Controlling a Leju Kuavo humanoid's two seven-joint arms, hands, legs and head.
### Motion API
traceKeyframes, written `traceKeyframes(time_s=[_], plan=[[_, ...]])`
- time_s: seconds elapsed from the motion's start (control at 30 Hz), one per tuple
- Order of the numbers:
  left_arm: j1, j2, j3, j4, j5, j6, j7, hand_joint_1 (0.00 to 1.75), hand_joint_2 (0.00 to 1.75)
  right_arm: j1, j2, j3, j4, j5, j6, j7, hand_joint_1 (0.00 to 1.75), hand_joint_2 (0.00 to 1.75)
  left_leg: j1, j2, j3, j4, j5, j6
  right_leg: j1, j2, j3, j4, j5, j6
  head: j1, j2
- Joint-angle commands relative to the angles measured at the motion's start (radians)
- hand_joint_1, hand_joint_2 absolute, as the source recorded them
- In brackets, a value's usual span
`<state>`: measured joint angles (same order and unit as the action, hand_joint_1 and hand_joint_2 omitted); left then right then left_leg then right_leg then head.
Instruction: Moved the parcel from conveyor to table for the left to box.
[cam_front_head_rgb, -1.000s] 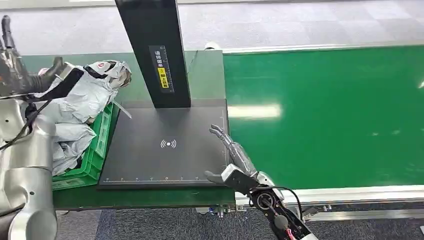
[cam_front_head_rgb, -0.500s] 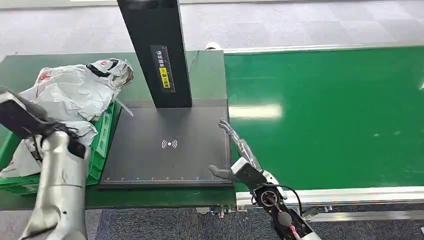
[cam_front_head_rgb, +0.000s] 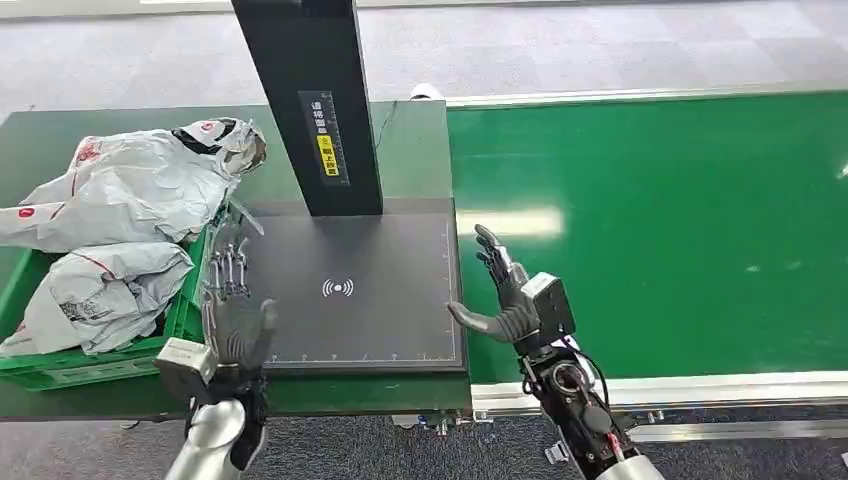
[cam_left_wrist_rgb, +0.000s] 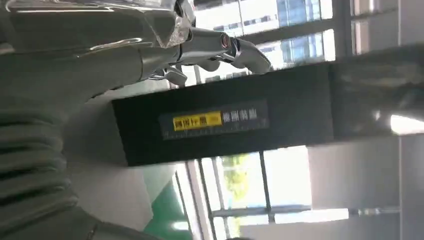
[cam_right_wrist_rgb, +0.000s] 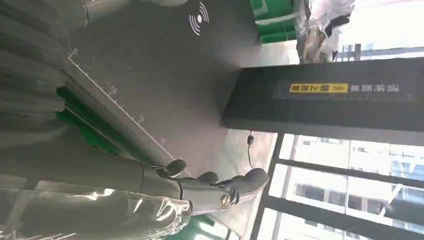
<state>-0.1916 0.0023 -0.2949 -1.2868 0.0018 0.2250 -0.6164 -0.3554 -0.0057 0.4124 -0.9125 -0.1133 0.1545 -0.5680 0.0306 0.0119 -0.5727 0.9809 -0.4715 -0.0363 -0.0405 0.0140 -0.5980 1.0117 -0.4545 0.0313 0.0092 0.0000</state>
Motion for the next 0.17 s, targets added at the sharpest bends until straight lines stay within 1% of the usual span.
traceKeyframes(time_s=[0.03,0.07,0.17], plan=[[0.094,-0.009,-0.050,-0.040,-0.078,-0.086,0.060,0.00,1.75,-0.060,-0.005,0.029,0.089,0.004,0.032,-0.014,0.00,1.75,-0.001,0.000,0.002,-0.001,0.000,0.002,0.000,0.000,0.002,-0.001,0.000,-0.002,0.000,0.000],[0.093,-0.016,-0.046,-0.024,-0.080,-0.107,0.066,0.00,1.75,-0.061,-0.012,0.036,0.085,0.002,0.050,-0.014,0.00,1.75,0.000,-0.001,0.003,-0.001,-0.001,0.003,0.000,-0.001,0.003,-0.002,0.000,-0.003,0.000,0.000],[0.100,-0.033,-0.014,-0.002,-0.076,-0.152,0.080,0.00,1.75,-0.061,-0.019,0.052,0.078,0.020,0.051,-0.027,0.00,1.75,0.000,-0.001,0.002,-0.001,0.000,0.002,0.000,-0.001,0.002,-0.001,0.000,-0.003,0.000,0.000]])
